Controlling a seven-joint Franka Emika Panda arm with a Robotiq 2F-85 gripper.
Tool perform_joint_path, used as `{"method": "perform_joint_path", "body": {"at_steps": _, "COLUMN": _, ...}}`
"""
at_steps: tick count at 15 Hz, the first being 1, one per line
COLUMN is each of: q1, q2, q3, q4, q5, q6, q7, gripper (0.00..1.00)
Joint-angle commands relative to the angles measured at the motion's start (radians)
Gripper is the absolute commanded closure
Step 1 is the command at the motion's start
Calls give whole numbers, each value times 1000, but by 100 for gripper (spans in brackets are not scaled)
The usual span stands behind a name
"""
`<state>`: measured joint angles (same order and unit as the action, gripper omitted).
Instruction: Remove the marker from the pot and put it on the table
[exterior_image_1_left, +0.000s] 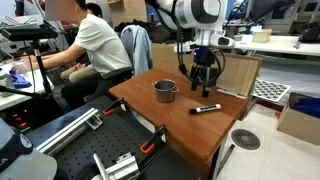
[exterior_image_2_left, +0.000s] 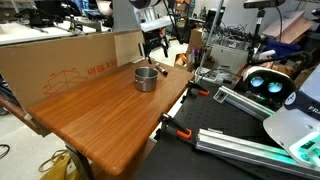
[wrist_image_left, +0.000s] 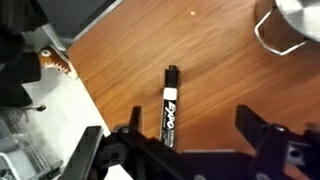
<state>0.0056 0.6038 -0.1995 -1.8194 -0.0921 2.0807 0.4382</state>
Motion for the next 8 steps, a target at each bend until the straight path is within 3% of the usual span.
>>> {"method": "perform_joint_path", "body": {"at_steps": 1, "q1": -7, "q2": -219, "q3": 10, "q4": -218, "q5": -17, "q6": 131, "q7": -46, "gripper": 0}}
{"method": "perform_joint_path", "body": {"at_steps": 3, "q1": -11, "q2": -328, "q3": 11, "q4": -314, "q5": -40, "q6": 171, "q7": -77, "gripper": 0}}
{"method": "perform_joint_path", "body": {"at_steps": 4, "q1": -15, "q2": -223, "q3": 15, "q4": -185, "q5": -24, "q6": 81, "q7": -41, "gripper": 0}}
{"method": "perform_joint_path", "body": {"at_steps": 8, "q1": -20, "q2": -325, "q3": 19, "q4": -301, "q5": -30, "q6": 138, "q7": -60, "gripper": 0}}
